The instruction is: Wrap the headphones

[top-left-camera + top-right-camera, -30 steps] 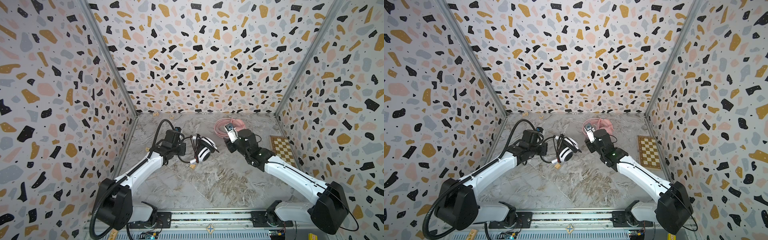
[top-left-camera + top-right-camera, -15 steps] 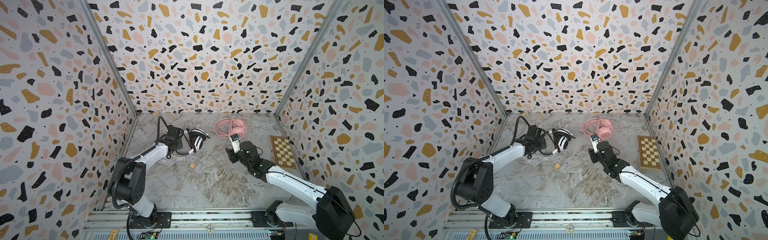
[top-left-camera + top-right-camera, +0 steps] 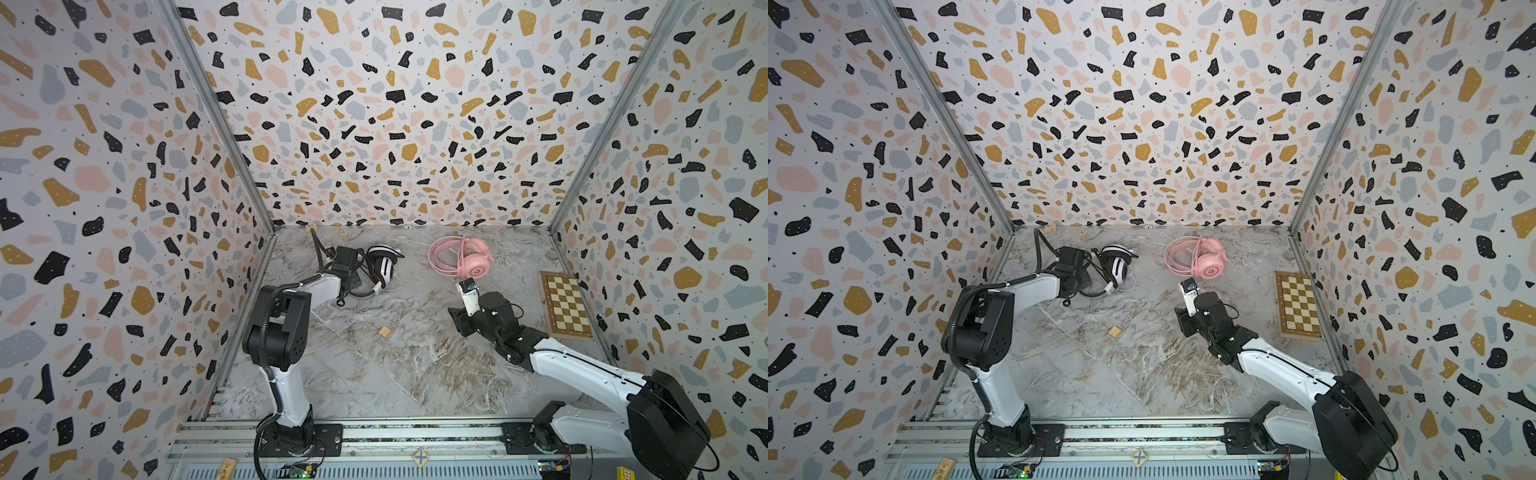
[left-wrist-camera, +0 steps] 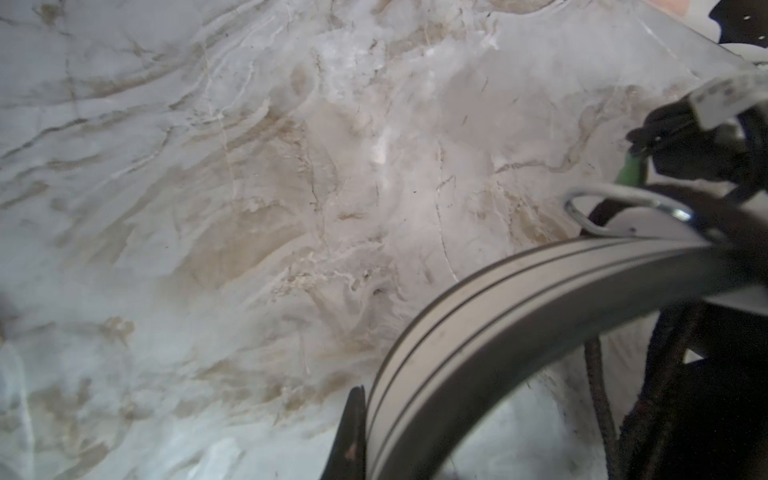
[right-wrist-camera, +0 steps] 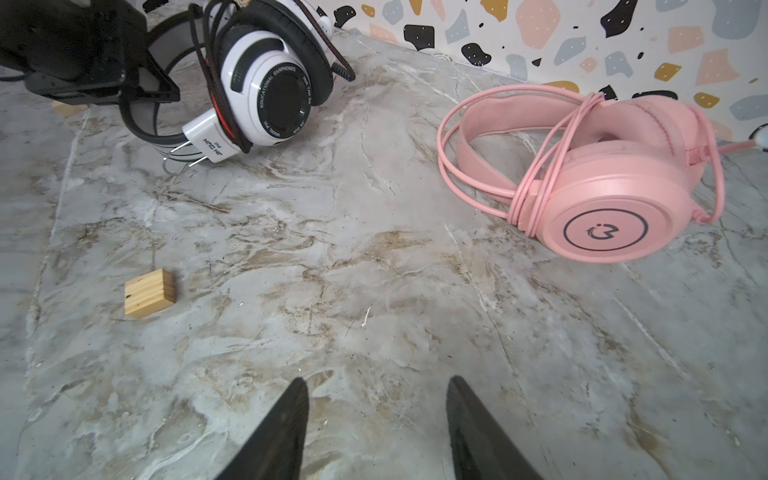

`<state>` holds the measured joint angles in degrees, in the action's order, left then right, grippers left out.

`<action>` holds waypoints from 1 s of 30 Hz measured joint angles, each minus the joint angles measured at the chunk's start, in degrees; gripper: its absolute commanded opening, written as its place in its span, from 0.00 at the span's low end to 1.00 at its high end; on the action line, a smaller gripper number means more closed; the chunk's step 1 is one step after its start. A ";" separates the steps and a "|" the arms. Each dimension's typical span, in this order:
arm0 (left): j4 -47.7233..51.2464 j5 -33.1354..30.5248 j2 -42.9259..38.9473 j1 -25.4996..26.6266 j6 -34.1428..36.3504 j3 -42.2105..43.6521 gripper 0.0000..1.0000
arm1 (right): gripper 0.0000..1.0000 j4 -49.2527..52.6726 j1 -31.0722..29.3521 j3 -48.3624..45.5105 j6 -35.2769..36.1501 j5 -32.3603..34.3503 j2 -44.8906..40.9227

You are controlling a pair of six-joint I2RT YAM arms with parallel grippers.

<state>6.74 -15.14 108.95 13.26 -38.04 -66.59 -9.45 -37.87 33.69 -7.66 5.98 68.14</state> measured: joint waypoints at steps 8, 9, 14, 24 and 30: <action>-1.55 0.92 4.28 -0.72 -2.43 -2.64 0.06 | 0.55 -0.44 -0.90 -0.61 0.00 0.42 -0.02; -1.99 0.96 4.68 -0.72 -2.54 -3.04 0.06 | 0.55 -0.48 -0.94 -0.61 0.00 0.57 -0.07; -3.17 2.67 6.21 -0.83 -2.89 -3.76 0.15 | 0.55 -0.52 -1.05 -0.66 0.02 1.11 -0.94; -6.80 8.74 5.97 -1.40 -1.22 -3.74 0.37 | 0.55 -1.25 -1.11 -1.11 0.00 1.84 -2.51; -7.08 9.44 0.39 -1.49 1.22 -0.70 0.44 | 0.55 -1.31 -1.11 -0.98 -0.04 3.56 -2.51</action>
<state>-0.34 -5.69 109.34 11.77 -36.82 -67.29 -10.76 -38.98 32.71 -7.70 9.54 65.63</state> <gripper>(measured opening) 0.429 0.553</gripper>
